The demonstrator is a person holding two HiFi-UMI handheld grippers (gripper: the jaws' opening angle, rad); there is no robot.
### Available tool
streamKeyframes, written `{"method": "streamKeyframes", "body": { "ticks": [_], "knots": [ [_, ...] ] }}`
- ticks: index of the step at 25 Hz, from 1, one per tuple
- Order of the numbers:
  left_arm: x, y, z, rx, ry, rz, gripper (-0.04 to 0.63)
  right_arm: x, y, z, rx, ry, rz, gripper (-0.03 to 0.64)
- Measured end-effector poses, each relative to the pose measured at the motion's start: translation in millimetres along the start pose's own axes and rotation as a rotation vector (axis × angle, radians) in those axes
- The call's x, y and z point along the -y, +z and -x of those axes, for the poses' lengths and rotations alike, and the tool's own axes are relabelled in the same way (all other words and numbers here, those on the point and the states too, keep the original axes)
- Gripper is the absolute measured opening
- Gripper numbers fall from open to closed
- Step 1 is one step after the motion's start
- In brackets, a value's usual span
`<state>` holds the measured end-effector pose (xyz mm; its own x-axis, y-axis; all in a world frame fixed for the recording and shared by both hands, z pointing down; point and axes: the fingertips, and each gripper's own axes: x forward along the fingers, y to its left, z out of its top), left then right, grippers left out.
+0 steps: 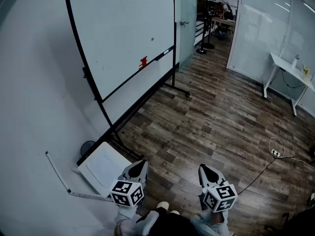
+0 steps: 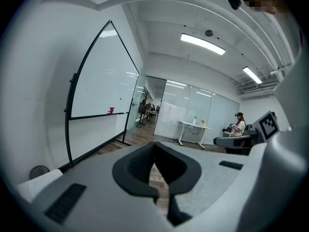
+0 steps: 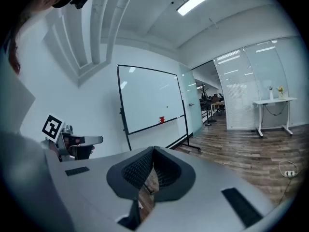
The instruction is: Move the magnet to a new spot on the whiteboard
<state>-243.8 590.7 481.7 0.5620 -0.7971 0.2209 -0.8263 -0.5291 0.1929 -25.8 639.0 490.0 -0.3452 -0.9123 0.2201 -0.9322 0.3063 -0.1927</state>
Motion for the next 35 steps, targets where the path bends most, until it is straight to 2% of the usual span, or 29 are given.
{"method": "streamKeyframes", "body": {
  "ticks": [3, 12, 22, 35],
  "knots": [
    [2.7, 0.0, 0.7, -0.001, -0.006, 0.004, 0.011, -8.2, 14.6, 0.1, 0.007, 0.000, -0.009, 0.028],
    [13.0, -2.0, 7.9, 0.008, -0.004, -0.011, 0.011, -10.7, 4.7, 4.8, 0.004, 0.038, -0.027, 0.028],
    [29.3, -37.7, 14.5, 0.021, 0.017, 0.017, 0.012, -17.3, -20.8, 15.5, -0.018, 0.078, 0.007, 0.028],
    [41.2, -27.0, -0.7, 0.035, 0.017, 0.000, 0.012, 2.2, -13.0, 14.1, -0.007, 0.079, -0.013, 0.028]
  ]
}}
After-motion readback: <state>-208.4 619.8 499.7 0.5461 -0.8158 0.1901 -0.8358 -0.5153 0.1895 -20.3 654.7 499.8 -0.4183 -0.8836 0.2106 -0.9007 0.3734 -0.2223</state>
